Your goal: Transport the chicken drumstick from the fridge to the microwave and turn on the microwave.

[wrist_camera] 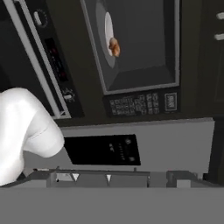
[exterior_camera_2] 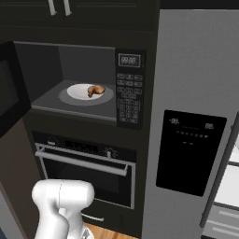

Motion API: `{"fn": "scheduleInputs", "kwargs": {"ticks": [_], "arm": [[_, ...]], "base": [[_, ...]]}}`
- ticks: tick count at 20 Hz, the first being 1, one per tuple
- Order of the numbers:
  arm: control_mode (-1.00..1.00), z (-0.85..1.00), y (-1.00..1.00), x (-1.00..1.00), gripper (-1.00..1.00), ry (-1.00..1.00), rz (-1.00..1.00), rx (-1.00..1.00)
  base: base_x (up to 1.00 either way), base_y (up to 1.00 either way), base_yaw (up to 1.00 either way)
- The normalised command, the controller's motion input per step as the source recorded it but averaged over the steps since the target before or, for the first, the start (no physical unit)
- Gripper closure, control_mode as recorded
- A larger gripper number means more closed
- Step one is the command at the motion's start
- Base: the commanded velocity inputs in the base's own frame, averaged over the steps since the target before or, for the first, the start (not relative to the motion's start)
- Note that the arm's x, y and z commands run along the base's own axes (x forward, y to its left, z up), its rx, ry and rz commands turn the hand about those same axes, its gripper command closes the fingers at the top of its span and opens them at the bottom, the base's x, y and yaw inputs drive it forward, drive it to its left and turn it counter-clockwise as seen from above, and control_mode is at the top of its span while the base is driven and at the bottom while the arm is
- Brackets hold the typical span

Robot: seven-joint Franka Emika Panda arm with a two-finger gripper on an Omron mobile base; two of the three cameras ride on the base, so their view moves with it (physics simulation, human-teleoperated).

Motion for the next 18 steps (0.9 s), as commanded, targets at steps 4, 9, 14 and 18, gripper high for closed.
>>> {"fn": "scheduleInputs", "kwargs": {"ticks": [4,9,14,18], "arm": [[-1.00,-0.15,0.39,0.00,-1.00,-0.01,0.00,-0.12],[-1.00,-0.16,0.39,0.00,-1.00,-0.02,0.00,-0.05],[-1.00,-0.20,0.28,-0.02,-1.00,-0.09,0.00,0.00],[-1.00,-0.16,0.27,-0.06,-1.00,-0.09,0.00,0.00]], "base": [[0.00,0.00,0.00],[0.00,0.00,0.00],[0.00,0.00,0.00],[0.00,0.00,0.00]]}}
